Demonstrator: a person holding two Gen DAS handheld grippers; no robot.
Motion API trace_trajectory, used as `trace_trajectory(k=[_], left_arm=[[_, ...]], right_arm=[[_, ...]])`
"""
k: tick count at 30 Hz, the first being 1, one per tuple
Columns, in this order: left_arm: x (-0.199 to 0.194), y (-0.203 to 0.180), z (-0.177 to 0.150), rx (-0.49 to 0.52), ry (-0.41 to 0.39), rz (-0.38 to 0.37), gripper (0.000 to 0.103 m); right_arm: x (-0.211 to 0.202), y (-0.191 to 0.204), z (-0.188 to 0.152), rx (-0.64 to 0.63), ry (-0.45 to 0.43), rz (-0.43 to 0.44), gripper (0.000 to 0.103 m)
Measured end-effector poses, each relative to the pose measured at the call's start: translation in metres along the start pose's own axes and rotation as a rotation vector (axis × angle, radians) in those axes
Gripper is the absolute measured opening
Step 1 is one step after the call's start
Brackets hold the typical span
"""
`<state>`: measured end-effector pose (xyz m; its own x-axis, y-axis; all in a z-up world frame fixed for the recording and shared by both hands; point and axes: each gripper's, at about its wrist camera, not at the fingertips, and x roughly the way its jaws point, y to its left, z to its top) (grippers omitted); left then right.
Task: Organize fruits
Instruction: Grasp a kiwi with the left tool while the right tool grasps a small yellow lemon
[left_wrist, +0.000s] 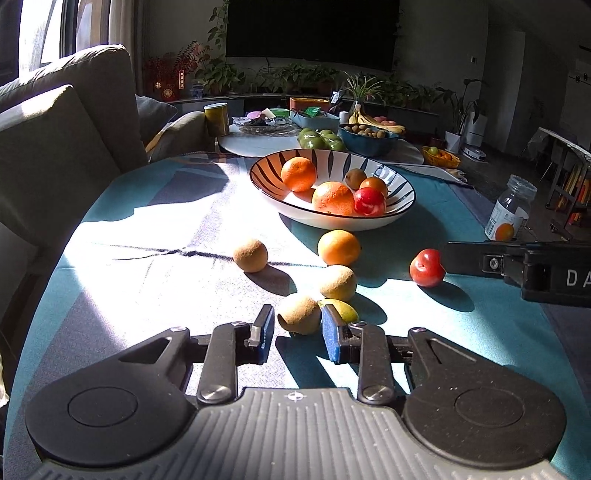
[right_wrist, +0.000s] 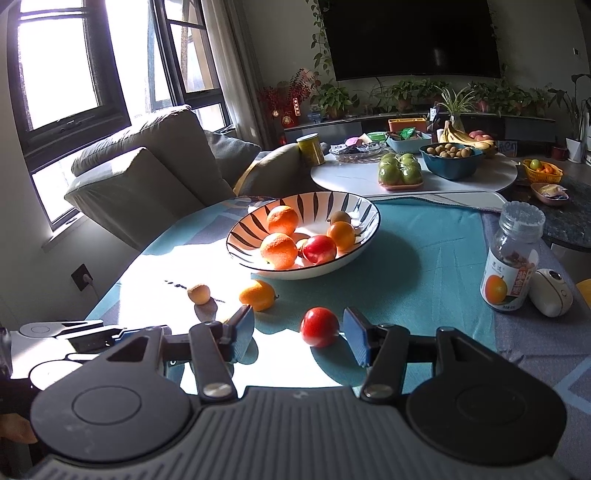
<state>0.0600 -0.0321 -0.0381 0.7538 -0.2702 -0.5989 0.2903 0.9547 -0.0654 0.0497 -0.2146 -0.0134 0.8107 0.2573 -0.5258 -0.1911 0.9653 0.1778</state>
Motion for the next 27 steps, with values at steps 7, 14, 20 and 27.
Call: trace_trajectory(k=[7,14,20,27], left_arm=[[-0.015,0.009,0.003,-0.003,-0.052,0.051,0.024],[-0.03,0.026,0.004,-0.019,-0.085,0.1,0.024],[-0.031,0.034,0.004,-0.04,-0.083,0.11,0.024],[-0.028,0.032,0.004,-0.039,-0.083,0.092,0.024]], right_arm=[[0.002,0.009,-0.006,-0.046,0.027,0.047,0.083],[0.019,0.04,-0.018,-0.152,0.09,0.107,0.083],[0.038,0.056,-0.019,-0.182,0.13,0.138,0.082],[0.04,0.059,-0.019,-0.213,0.158,0.14,0.082]])
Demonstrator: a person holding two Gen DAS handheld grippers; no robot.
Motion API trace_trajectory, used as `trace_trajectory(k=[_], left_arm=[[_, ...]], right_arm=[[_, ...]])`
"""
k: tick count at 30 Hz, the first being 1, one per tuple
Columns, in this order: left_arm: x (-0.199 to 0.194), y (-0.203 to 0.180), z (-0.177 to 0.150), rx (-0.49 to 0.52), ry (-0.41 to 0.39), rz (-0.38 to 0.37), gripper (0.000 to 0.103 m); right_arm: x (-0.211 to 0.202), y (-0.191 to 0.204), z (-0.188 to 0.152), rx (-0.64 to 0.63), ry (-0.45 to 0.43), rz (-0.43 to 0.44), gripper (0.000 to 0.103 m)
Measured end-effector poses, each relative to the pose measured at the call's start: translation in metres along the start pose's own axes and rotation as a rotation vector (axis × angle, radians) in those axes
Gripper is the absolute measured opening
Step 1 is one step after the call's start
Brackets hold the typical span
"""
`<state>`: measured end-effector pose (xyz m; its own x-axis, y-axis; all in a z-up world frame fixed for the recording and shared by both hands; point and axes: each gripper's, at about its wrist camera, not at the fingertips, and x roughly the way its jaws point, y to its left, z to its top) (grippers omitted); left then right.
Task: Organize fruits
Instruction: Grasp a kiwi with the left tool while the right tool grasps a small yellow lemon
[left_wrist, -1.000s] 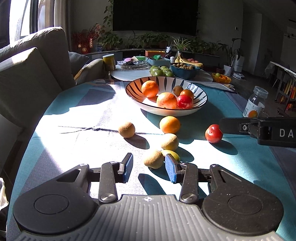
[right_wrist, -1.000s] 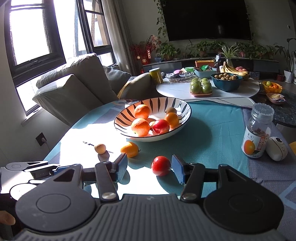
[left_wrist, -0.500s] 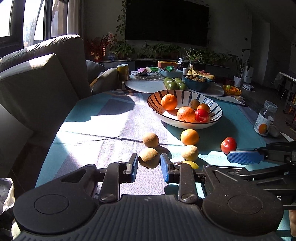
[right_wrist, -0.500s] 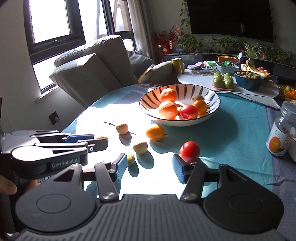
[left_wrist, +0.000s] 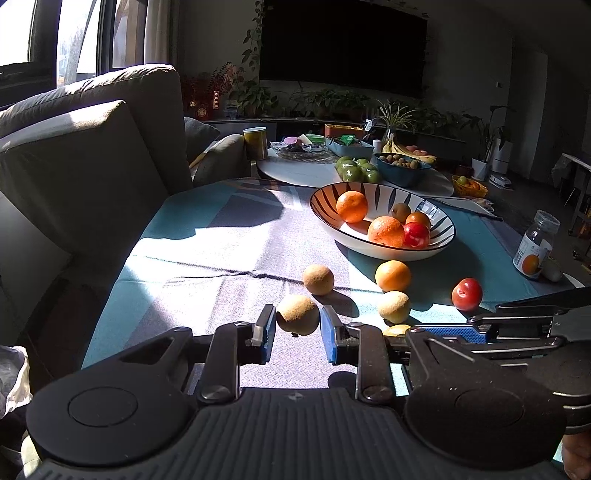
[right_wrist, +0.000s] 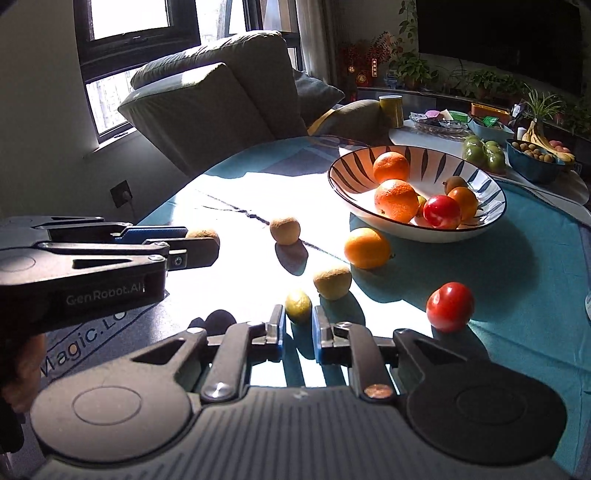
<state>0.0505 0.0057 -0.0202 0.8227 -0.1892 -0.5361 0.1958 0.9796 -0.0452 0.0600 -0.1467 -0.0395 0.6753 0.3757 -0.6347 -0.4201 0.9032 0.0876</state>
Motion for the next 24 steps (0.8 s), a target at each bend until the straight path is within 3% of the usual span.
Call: trace_trajectory(k=[13,24], left_arm=[[0.004,-0.015,0.012,0.018,-0.02,-0.031,0.024],[0.01,-0.016,0.009,0.017,0.003,-0.031,0.024]], right_arm=[[-0.032,-0.032,0.022,0.096,-0.136,-0.051,0.082],[-0.014,-0.036,0.002,0.053,-0.052,-0.046,0.083]])
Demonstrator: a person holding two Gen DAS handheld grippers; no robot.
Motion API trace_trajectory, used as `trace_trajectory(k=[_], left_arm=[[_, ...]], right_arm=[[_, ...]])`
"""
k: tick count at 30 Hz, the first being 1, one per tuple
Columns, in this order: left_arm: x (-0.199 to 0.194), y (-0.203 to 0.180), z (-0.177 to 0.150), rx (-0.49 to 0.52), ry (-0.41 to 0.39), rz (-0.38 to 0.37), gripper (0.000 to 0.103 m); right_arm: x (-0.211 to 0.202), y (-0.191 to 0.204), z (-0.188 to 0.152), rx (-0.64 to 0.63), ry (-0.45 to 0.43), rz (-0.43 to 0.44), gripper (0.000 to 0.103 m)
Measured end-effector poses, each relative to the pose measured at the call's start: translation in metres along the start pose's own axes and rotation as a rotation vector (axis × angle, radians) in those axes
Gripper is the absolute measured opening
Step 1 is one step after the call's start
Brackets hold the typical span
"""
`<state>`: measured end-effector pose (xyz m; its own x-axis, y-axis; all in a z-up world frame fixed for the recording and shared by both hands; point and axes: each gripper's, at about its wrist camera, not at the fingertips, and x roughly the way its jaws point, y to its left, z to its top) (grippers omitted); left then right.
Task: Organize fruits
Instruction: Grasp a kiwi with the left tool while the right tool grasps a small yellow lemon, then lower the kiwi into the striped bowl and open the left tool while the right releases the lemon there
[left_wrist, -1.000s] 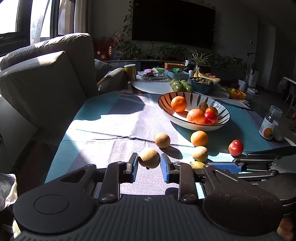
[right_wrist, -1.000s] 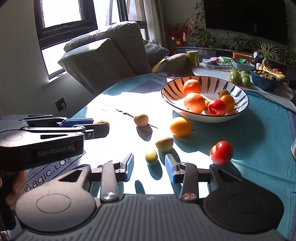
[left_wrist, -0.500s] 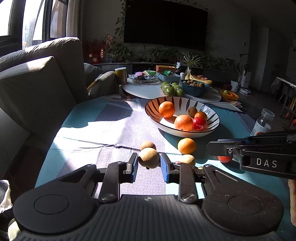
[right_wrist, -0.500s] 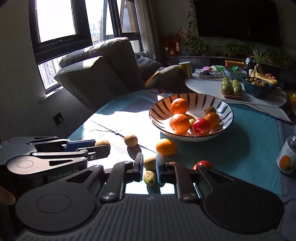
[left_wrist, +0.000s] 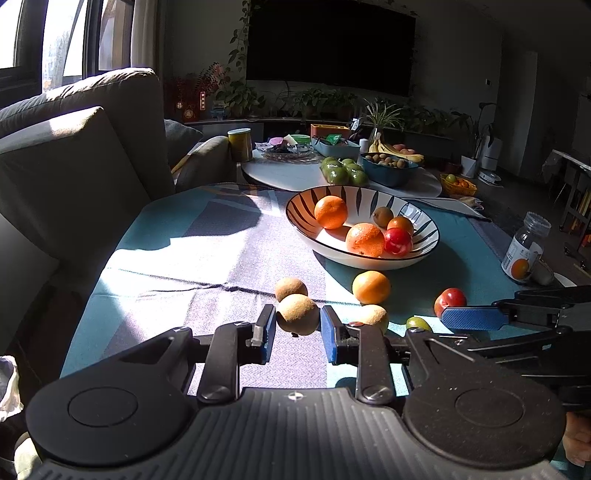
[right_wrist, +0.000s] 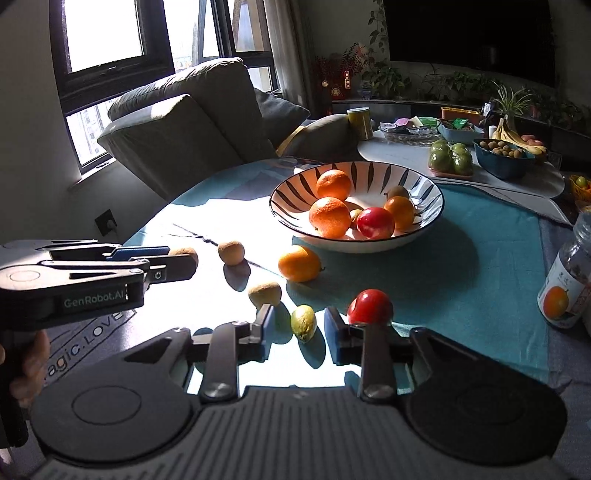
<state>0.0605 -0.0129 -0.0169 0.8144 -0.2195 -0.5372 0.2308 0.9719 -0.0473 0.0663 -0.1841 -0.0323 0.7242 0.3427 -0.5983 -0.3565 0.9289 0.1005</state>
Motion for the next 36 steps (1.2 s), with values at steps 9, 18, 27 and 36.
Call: trace_trajectory(k=[9,18,27,36], left_arm=[[0.003,-0.001,0.003,0.003,-0.002,-0.001,0.024],[0.016,-0.018,0.025,0.047,-0.031,-0.042,0.024],[0.045,-0.029,0.046,0.069,-0.045,-0.054,0.024],[0.072,-0.03,0.056,0.067,-0.028,-0.048,0.024]], right_arm=[[0.009,-0.001,-0.003,-0.018,0.028,-0.025,0.08],[-0.009,-0.018,0.022,0.078,-0.073,0.005,0.08],[0.006,-0.037,0.039,0.124,-0.111,-0.038,0.08],[0.022,-0.045,0.045,0.127,-0.102,-0.03,0.08]])
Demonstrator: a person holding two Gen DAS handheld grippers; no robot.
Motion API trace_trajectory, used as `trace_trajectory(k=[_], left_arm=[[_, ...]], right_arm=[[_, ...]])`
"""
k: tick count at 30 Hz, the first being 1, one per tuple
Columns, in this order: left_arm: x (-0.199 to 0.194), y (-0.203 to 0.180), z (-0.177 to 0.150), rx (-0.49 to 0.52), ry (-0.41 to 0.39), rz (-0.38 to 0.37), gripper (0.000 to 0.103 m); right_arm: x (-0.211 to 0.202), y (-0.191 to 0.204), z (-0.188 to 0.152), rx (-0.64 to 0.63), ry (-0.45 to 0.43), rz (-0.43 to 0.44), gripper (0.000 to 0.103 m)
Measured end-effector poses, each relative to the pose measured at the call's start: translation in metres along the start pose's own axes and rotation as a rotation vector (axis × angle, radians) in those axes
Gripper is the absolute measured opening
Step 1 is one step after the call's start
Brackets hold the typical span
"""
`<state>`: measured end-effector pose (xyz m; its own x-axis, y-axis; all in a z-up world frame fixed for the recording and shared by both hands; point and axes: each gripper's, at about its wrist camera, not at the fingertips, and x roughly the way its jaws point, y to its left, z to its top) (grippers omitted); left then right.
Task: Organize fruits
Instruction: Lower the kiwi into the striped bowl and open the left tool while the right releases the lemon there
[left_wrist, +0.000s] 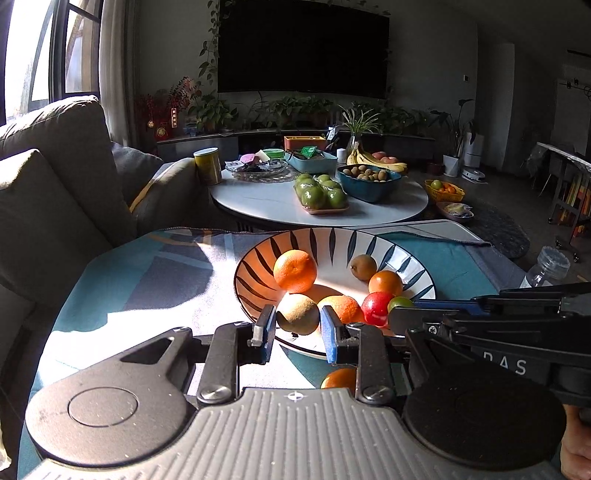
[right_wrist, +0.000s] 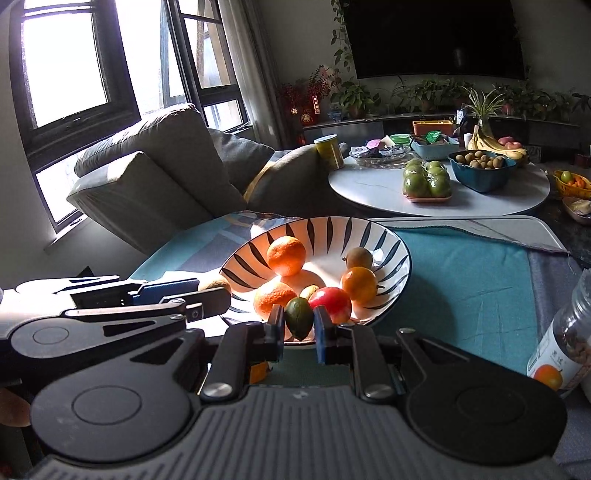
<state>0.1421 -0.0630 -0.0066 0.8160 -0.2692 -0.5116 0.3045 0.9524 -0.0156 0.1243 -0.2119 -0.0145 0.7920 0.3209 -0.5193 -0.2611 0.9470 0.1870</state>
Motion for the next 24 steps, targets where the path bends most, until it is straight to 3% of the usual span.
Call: trace_trajectory(k=[12,24], left_arm=[[0.018,0.003,0.001,-0.007,0.013,0.02,0.025],[0.009,0.007,0.0,-0.011,-0.007,0.043,0.027]], right_arm=[[0.01,-0.007,0.0,0.024,0.016,0.007,0.08],[0.011,-0.006,0.0,0.023,0.014,-0.001,0.08]])
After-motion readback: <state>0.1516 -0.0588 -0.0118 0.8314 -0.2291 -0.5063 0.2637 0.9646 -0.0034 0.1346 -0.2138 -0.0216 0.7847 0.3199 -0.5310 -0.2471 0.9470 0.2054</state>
